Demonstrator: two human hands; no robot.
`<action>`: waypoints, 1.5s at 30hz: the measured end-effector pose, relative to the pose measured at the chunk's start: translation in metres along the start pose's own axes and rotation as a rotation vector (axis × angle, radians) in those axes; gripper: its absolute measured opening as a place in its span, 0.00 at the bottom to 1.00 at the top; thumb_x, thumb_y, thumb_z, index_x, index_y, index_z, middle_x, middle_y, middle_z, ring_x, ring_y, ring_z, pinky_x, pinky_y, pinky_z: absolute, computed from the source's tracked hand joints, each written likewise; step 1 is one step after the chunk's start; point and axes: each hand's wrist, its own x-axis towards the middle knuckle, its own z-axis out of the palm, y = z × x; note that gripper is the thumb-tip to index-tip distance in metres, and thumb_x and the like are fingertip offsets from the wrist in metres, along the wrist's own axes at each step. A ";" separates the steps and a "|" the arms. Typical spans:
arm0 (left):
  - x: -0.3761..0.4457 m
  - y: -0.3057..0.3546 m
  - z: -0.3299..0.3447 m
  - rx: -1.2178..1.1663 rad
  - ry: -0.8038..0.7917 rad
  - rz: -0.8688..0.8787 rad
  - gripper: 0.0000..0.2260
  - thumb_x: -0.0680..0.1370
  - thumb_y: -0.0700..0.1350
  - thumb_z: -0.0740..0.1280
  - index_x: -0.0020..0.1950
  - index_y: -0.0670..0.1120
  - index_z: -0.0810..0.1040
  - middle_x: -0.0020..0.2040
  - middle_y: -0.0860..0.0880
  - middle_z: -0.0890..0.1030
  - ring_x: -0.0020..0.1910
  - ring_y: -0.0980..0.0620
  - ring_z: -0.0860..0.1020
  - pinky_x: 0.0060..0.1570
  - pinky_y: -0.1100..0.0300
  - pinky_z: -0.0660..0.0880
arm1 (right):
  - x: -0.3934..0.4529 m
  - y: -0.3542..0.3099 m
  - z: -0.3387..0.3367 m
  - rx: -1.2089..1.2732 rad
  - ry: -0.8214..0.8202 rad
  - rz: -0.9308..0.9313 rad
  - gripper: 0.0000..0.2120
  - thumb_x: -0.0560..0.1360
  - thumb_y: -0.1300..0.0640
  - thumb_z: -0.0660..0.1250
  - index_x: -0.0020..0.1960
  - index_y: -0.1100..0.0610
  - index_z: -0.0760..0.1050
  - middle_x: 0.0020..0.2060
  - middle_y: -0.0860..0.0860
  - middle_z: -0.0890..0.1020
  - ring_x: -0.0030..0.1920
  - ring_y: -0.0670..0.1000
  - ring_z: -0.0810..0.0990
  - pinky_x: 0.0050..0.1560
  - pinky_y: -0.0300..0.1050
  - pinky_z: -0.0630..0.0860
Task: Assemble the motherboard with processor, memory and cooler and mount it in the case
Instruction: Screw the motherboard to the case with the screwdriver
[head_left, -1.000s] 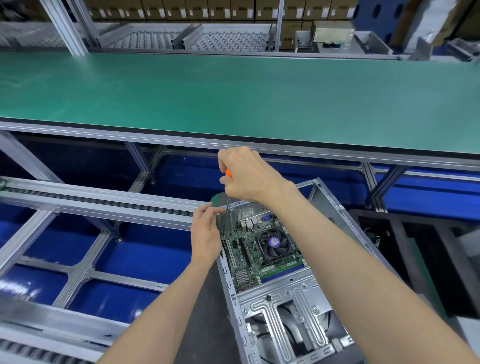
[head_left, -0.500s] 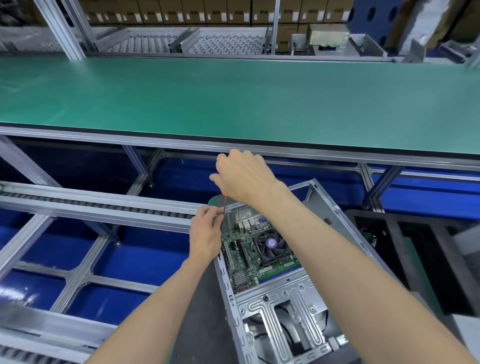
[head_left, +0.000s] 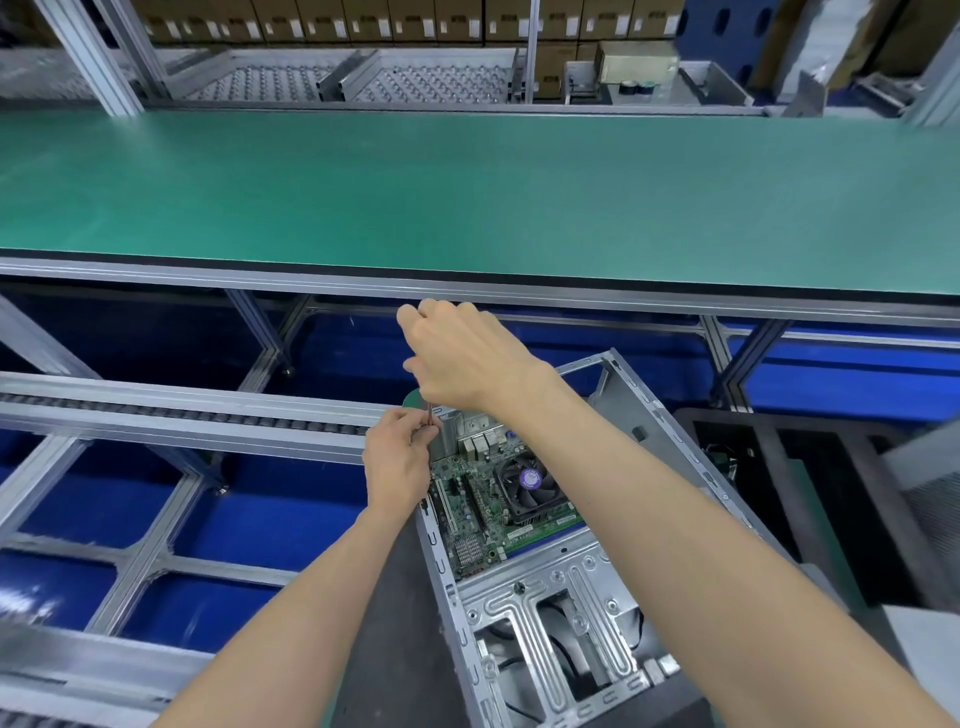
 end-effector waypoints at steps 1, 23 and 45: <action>0.000 0.000 0.001 -0.008 0.006 -0.008 0.09 0.80 0.42 0.67 0.44 0.52 0.82 0.50 0.57 0.77 0.44 0.63 0.73 0.36 0.66 0.64 | 0.000 0.000 -0.001 -0.019 0.008 0.021 0.14 0.80 0.51 0.64 0.58 0.60 0.69 0.44 0.55 0.73 0.40 0.59 0.69 0.37 0.51 0.64; -0.001 -0.002 0.011 -0.263 0.065 -0.190 0.07 0.78 0.36 0.70 0.56 0.43 0.82 0.43 0.61 0.81 0.41 0.73 0.77 0.31 0.76 0.69 | 0.006 -0.007 -0.007 0.020 -0.021 0.018 0.09 0.74 0.54 0.66 0.48 0.58 0.69 0.45 0.55 0.71 0.38 0.57 0.74 0.34 0.46 0.63; -0.002 0.000 0.009 -0.287 0.087 -0.217 0.09 0.76 0.40 0.74 0.56 0.46 0.81 0.52 0.51 0.84 0.45 0.62 0.81 0.41 0.70 0.74 | 0.007 -0.010 -0.011 0.065 -0.090 -0.006 0.09 0.71 0.59 0.67 0.50 0.59 0.73 0.47 0.53 0.73 0.38 0.56 0.70 0.29 0.43 0.56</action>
